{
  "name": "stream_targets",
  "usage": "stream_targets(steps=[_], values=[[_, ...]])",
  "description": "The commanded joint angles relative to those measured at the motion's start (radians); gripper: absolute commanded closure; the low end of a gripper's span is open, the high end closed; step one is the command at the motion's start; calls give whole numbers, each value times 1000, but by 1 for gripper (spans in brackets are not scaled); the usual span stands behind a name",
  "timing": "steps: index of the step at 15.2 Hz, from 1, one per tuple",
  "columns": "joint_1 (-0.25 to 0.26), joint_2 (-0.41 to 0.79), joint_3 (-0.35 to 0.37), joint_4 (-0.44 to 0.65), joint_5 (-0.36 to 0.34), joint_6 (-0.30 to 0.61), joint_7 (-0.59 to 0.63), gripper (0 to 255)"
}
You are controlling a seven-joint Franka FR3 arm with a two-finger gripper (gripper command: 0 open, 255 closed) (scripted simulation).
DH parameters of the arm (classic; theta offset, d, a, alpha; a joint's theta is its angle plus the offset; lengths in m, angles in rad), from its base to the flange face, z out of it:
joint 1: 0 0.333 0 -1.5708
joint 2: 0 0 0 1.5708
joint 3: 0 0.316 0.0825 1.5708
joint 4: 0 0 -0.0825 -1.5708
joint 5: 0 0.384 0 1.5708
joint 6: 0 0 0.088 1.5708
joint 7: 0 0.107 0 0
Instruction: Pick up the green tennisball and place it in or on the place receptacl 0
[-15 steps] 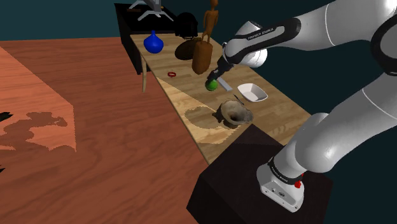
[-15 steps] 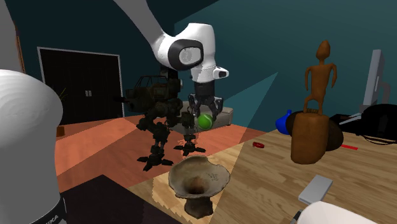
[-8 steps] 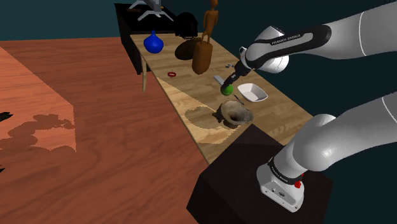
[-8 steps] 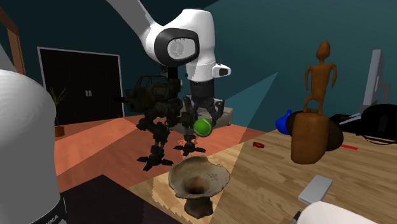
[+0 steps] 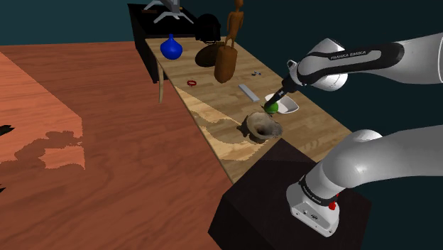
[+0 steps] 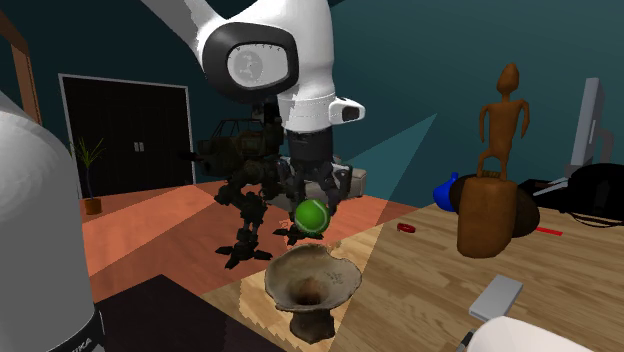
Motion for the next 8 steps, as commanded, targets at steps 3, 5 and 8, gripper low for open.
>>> stream_targets(steps=[3,5,8], values=[[12,31,-26,-33,11,62,-32,255],[26,56,-41,-44,24,99,-48,255],[53,97,-67,-60,47,155,-76,255]])
